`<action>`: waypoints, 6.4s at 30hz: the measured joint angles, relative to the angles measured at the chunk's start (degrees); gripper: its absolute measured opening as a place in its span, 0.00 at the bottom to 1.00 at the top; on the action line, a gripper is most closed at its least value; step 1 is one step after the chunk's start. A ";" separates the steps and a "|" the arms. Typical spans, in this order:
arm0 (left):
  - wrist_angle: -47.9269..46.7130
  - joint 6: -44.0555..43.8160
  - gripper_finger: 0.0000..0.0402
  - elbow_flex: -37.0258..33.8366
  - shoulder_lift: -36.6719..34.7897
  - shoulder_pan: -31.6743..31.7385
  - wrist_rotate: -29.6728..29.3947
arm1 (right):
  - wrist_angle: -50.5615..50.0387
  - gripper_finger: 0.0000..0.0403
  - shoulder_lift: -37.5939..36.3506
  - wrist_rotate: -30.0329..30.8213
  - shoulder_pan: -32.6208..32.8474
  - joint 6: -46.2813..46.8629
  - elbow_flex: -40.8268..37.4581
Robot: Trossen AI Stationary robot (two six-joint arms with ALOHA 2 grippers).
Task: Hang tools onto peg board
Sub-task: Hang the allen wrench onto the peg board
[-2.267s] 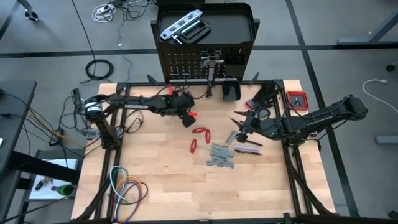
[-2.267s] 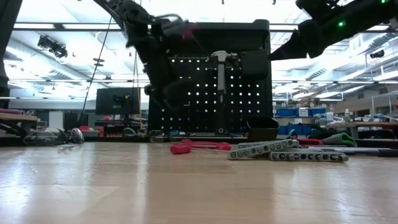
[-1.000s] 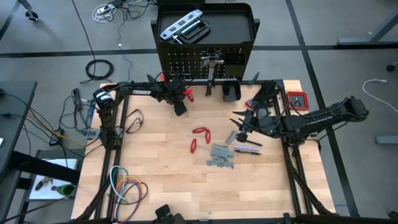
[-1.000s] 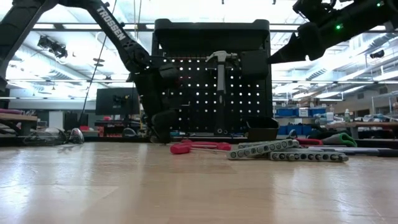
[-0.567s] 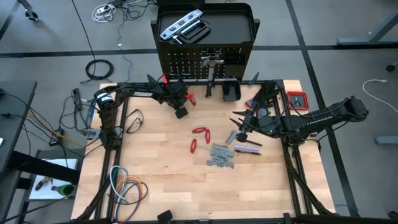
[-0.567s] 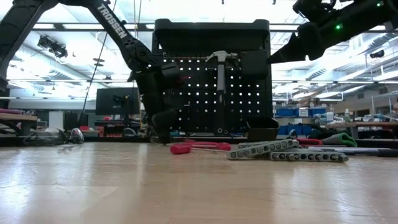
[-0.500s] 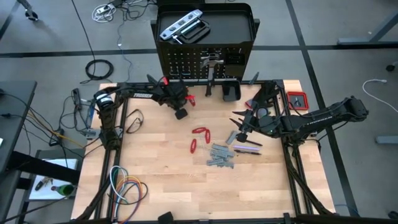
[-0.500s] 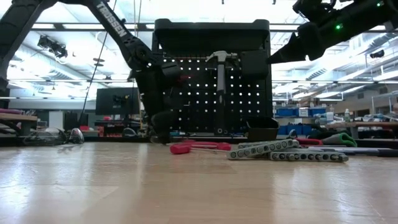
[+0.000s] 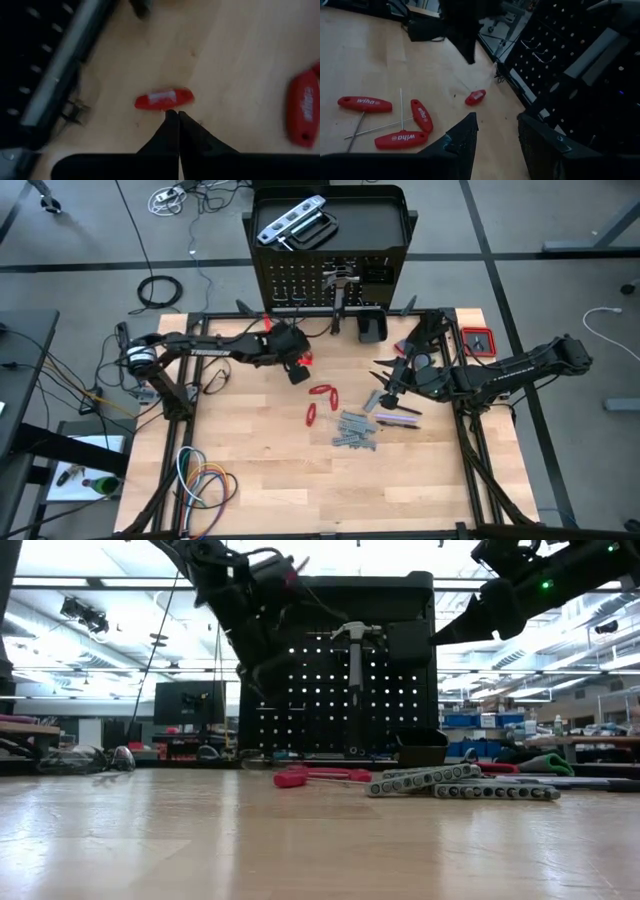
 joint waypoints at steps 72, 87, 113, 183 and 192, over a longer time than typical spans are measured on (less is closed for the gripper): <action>39.97 23.53 0.00 -0.63 4.61 -20.20 -25.05 | 26.95 0.50 16.11 -21.05 -10.32 13.95 0.00; 40.81 22.98 0.00 -0.61 4.61 -20.59 -18.10 | 33.50 0.24 17.00 -25.29 -11.26 5.56 0.00; 13.09 1.88 0.40 4.87 3.58 -20.45 -18.53 | 32.19 0.18 16.99 -25.83 -12.06 4.04 0.00; 54.20 -5.65 0.00 -18.11 -16.01 15.52 -3.50 | 23.95 0.57 17.22 -19.21 -11.75 5.53 0.55; 52.00 -7.13 0.00 -13.62 -14.84 20.16 -0.39 | 24.30 0.57 17.42 -19.41 -11.75 4.72 0.55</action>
